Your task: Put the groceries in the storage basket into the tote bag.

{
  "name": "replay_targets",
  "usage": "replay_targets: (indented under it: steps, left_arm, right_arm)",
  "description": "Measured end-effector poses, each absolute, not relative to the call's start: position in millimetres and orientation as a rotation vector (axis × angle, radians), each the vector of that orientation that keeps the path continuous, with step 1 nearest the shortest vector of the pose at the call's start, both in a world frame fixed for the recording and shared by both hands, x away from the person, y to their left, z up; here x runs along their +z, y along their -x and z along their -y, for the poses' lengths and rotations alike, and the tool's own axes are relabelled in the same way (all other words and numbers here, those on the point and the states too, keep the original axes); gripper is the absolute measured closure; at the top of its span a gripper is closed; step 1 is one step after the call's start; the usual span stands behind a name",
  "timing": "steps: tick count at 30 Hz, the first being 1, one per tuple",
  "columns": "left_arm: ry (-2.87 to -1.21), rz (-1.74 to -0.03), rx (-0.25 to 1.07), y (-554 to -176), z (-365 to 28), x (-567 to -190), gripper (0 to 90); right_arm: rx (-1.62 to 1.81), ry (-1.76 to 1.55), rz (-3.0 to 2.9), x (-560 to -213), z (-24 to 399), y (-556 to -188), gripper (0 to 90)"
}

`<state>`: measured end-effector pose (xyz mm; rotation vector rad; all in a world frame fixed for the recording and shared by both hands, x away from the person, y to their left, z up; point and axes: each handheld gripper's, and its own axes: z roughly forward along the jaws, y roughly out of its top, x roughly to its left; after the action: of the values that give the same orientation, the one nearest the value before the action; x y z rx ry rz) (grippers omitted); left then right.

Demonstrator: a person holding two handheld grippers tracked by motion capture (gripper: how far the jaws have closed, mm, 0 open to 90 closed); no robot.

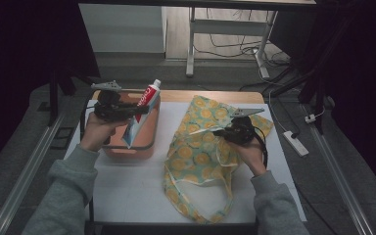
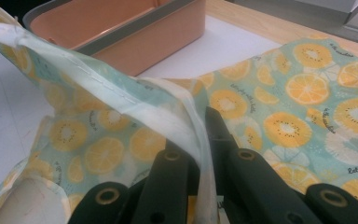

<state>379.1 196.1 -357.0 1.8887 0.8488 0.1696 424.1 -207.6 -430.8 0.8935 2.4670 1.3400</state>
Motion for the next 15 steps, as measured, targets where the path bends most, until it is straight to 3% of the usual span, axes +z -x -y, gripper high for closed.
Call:
replay_targets:
  steps: [15]
  left_arm:
    - [-1.989,-0.762,0.171,-361.0,-160.8,-364.5,75.8]
  right_arm:
    - [1.341,-0.892,-2.461,-429.1,208.4,-423.7,88.5]
